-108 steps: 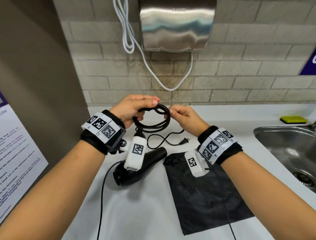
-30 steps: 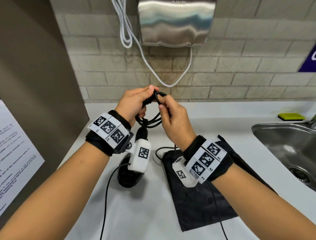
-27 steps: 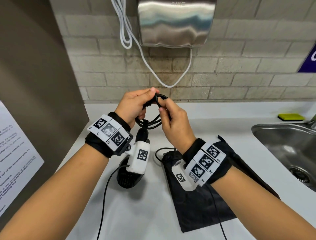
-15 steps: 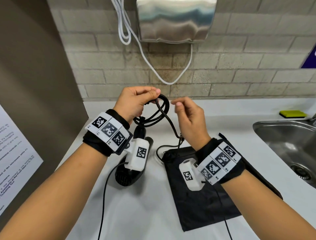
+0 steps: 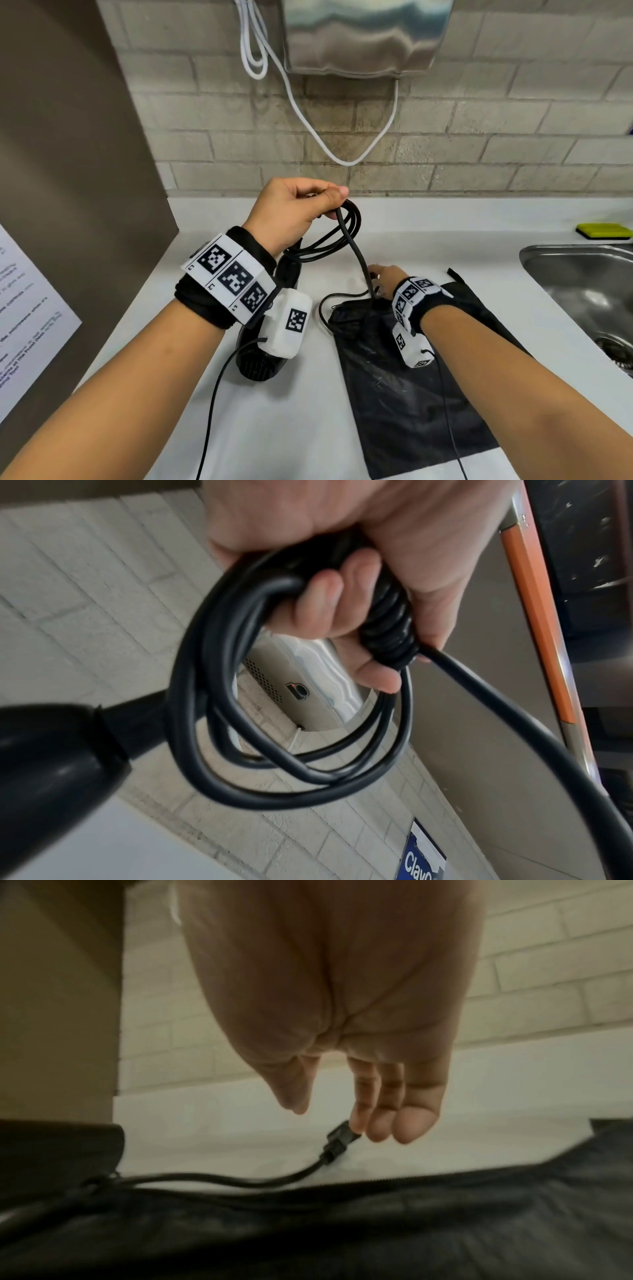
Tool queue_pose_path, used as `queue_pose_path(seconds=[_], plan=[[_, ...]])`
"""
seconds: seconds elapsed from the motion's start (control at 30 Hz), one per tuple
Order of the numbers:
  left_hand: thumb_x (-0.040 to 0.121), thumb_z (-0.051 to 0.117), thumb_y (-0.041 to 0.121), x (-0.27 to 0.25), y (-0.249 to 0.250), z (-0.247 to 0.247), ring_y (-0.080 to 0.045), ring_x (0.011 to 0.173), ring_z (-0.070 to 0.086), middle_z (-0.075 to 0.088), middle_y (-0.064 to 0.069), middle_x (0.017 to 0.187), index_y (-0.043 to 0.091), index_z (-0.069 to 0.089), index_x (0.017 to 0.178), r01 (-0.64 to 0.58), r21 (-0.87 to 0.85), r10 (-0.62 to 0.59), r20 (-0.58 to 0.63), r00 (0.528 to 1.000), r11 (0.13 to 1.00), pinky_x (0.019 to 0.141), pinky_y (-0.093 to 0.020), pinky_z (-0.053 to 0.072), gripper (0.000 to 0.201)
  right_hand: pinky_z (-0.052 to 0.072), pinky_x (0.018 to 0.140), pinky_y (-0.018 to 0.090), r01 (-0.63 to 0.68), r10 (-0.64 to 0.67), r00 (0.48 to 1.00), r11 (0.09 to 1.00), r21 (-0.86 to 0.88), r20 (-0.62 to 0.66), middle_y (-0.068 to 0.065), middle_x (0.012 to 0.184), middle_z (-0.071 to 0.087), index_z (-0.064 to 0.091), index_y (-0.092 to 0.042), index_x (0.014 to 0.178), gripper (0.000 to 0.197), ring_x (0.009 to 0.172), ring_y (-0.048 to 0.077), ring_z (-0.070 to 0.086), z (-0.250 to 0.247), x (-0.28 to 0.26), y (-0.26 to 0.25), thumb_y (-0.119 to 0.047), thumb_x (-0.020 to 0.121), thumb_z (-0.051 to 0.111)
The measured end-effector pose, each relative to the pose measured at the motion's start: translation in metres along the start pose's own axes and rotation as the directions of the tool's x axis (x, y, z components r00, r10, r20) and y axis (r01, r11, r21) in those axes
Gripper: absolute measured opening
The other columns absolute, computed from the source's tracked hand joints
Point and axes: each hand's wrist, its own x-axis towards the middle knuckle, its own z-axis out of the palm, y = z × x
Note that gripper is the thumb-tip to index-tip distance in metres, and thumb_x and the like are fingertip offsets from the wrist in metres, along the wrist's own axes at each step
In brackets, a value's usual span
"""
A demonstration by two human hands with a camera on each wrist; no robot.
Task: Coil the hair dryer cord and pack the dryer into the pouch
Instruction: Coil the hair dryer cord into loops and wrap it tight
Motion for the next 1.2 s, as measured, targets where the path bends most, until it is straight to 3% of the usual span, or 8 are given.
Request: queue_pose_path(seconds=[0.23, 0.43, 0.6, 0.7, 0.8, 0.9, 1.07, 1.2], plan=[[0.086, 0.06, 0.007, 0.005, -0.001, -0.002, 0.003, 0.032, 0.045, 0.061, 0.004, 0.054, 0.003, 0.066, 0.09, 0.018, -0.005, -0.018, 0.005, 1.0, 1.0, 0.038, -0.001, 0.028, 0.008, 0.042, 0.096, 0.04, -0.064, 0.076, 0.992, 0.992, -0.113, 0.104, 0.018, 0.125, 0.052, 0.048, -0.01, 0.122, 0.035, 0.112, 0.036, 0.052, 0.02, 0.031, 0.002, -0.03, 0.095, 0.039], [0.087, 0.057, 0.006, 0.006, 0.0, -0.006, 0.003, 0.028, 0.043, 0.058, -0.008, 0.066, -0.006, 0.064, 0.101, 0.001, -0.019, -0.001, 0.006, 1.0, 1.0, 0.038, -0.001, 0.029, 0.02, 0.045, 0.089, 0.03, -0.079, 0.112, 0.978, 0.979, 0.188, -0.173, 0.018, 0.123, 0.057, 0.057, 0.001, 0.117, 0.03, 0.112, 0.031, 0.055, 0.01, 0.024, -0.008, -0.011, 0.091, 0.049], [0.087, 0.057, 0.008, 0.008, -0.002, -0.01, 0.002, 0.032, 0.046, 0.062, 0.005, 0.051, -0.006, 0.065, 0.096, 0.027, -0.065, -0.027, -0.002, 1.0, 0.998, 0.037, -0.002, 0.031, 0.018, 0.04, 0.043, 0.019, 0.304, 0.173, 0.848, 0.616, 0.727, -0.501, 0.017, 0.097, 0.054, 0.048, -0.01, 0.072, 0.028, 0.056, 0.02, 0.051, -0.014, 0.002, -0.033, 0.013, 0.084, 0.036], [0.088, 0.057, 0.009, 0.009, -0.001, -0.012, 0.001, 0.031, 0.045, 0.061, 0.001, 0.053, 0.0, 0.065, 0.088, 0.026, -0.07, -0.028, -0.029, 0.999, 0.997, 0.037, -0.002, 0.03, 0.012, 0.041, 0.048, 0.026, 0.557, 0.032, 0.721, 0.567, 0.606, -0.693, 0.005, 0.083, 0.051, 0.039, -0.029, 0.074, 0.04, 0.053, 0.019, 0.048, -0.034, -0.031, -0.053, 0.01, 0.086, 0.04], [0.09, 0.055, 0.011, 0.009, 0.001, -0.012, 0.002, 0.028, 0.042, 0.058, -0.008, 0.065, 0.002, 0.063, 0.084, 0.018, -0.056, -0.022, -0.063, 0.998, 0.998, 0.036, -0.002, 0.029, 0.014, 0.042, 0.051, 0.018, 0.746, -0.064, 0.587, 0.432, 0.508, -0.807, -0.013, 0.091, 0.05, 0.041, -0.036, 0.089, 0.042, 0.052, 0.006, 0.048, -0.046, -0.062, -0.064, 0.006, 0.086, 0.046], [0.091, 0.054, 0.014, 0.011, 0.002, -0.012, 0.002, 0.026, 0.041, 0.057, -0.012, 0.071, 0.001, 0.062, 0.087, 0.009, -0.029, -0.011, -0.096, 0.995, 1.0, 0.037, -0.001, 0.029, 0.015, 0.041, 0.057, 0.019, 0.872, -0.099, 0.429, 0.305, 0.383, -0.898, -0.009, 0.096, 0.052, 0.042, -0.034, 0.098, 0.036, 0.06, 0.003, 0.05, -0.047, -0.087, -0.072, -0.001, 0.084, 0.047], [0.09, 0.058, 0.017, 0.014, 0.0, -0.011, 0.002, 0.028, 0.043, 0.06, -0.004, 0.064, 0.006, 0.063, 0.077, 0.0, -0.036, -0.006, -0.186, 0.983, 0.999, 0.037, -0.002, 0.029, 0.019, 0.045, 0.067, 0.022, 0.934, -0.282, 0.264, 0.313, 0.172, -0.922, 0.007, 0.092, 0.056, 0.053, -0.024, 0.095, 0.02, 0.078, 0.02, 0.058, -0.044, -0.101, -0.071, -0.007, 0.083, 0.051], [0.091, 0.056, 0.015, 0.01, -0.002, -0.005, 0.002, 0.028, 0.043, 0.057, -0.009, 0.067, 0.003, 0.063, 0.083, -0.023, -0.034, 0.019, -0.131, 0.991, 0.999, 0.038, -0.002, 0.03, 0.016, 0.041, 0.072, 0.005, 0.885, -0.45, 0.203, 0.463, -0.033, -0.869, 0.01, 0.082, 0.053, 0.067, -0.001, 0.095, 0.02, 0.074, 0.008, 0.05, -0.041, -0.103, -0.072, 0.007, 0.078, 0.063]])
